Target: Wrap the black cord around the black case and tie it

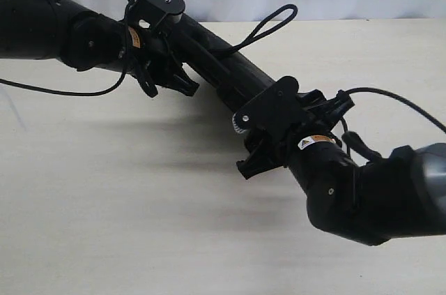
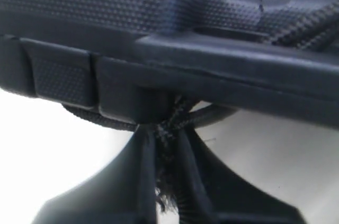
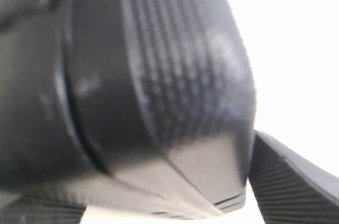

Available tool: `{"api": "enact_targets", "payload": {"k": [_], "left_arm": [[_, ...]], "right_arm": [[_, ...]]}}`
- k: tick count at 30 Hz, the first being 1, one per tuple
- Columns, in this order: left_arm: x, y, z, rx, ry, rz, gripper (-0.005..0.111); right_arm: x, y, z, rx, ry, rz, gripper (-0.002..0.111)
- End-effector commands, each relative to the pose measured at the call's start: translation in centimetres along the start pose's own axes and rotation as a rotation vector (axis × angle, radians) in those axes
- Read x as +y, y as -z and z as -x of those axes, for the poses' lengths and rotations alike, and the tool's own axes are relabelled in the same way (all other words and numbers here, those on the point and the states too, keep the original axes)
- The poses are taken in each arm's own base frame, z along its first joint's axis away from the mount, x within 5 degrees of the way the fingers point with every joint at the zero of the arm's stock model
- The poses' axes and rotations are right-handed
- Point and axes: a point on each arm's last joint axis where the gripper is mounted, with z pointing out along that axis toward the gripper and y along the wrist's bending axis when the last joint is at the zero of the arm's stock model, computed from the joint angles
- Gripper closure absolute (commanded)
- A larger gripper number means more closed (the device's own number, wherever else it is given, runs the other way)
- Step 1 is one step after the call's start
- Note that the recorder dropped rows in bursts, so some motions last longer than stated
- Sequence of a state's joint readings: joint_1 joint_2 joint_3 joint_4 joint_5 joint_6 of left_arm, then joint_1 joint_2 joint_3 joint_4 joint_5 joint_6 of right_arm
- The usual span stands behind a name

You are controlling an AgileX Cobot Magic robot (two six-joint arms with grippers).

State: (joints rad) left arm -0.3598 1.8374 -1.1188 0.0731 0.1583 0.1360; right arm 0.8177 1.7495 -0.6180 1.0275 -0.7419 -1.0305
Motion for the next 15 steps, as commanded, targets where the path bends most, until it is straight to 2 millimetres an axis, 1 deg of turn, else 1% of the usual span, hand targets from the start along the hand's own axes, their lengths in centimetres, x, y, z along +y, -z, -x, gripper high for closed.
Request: {"api": "enact_targets", "payload": {"k": [1,5,12,15], "left_arm": [[0.0,0.0,0.5,-0.042,0.016,0.003,0.107],[0.0,0.0,0.5,-0.044,0.016,0.003,0.107],[0.0,0.0,0.5,-0.046,0.016,0.004,0.107],[0.0,0.0,0.5,-0.046,0.016,0.004,0.107]], "right_arm": [[-0.2,1.0,0.8,0.005,-0.031,0.077,0.036],[-0.3,2.3,1.6,0.006,-0.067,0.17,0.036],[-1.2,5.8,3.9,-0.046,-0.15,0.347,0.036],[-1.6,6.6,4.2,-0.065,-0.161,0.369,0.036]]}}
